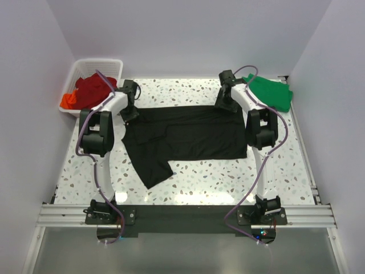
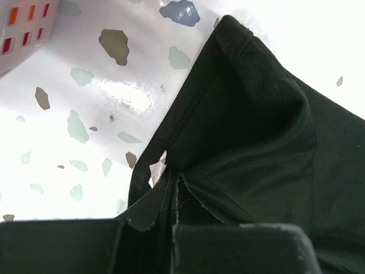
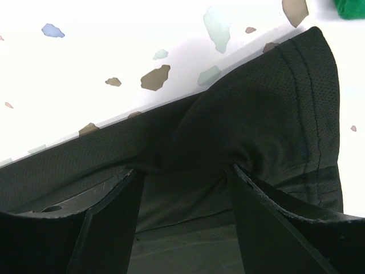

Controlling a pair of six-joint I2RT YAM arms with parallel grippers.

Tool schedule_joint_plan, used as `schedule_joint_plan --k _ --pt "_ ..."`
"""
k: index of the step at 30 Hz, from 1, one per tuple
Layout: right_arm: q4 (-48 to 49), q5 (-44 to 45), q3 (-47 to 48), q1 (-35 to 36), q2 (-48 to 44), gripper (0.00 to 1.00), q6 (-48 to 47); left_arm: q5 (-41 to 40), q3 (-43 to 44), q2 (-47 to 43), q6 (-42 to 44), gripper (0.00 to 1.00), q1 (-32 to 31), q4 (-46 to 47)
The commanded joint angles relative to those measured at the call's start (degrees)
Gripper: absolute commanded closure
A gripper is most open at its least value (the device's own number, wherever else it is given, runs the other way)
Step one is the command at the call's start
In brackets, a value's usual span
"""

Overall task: Fold and stack the t-shirts
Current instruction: Fold the tshirt

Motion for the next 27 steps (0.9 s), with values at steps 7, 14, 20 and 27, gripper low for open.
schedule_joint_plan --k 7,14,20,27 --pt "-1.27 2.0 -4.9 -0.65 -4.01 0.37 -0.28 1.17 -2.45 -6.94 2.3 1.0 1.27 0.41" --pt "-0.38 2.61 -6.05 1.99 -8.85 0.36 -1.25 5.21 -0.7 -10.47 3.61 1.0 1.1 4.28" --pt "-1.17 2.96 -1.14 4.01 -8.33 0.35 -2.21 8.99 6.5 -4.24 5.73 1.0 0.92 3.94" --pt "-1.88 1.73 5.55 6.12 -5.87 0.34 -3.88 11.89 10.12 0.69 6.6 0.86 0.74 4.89"
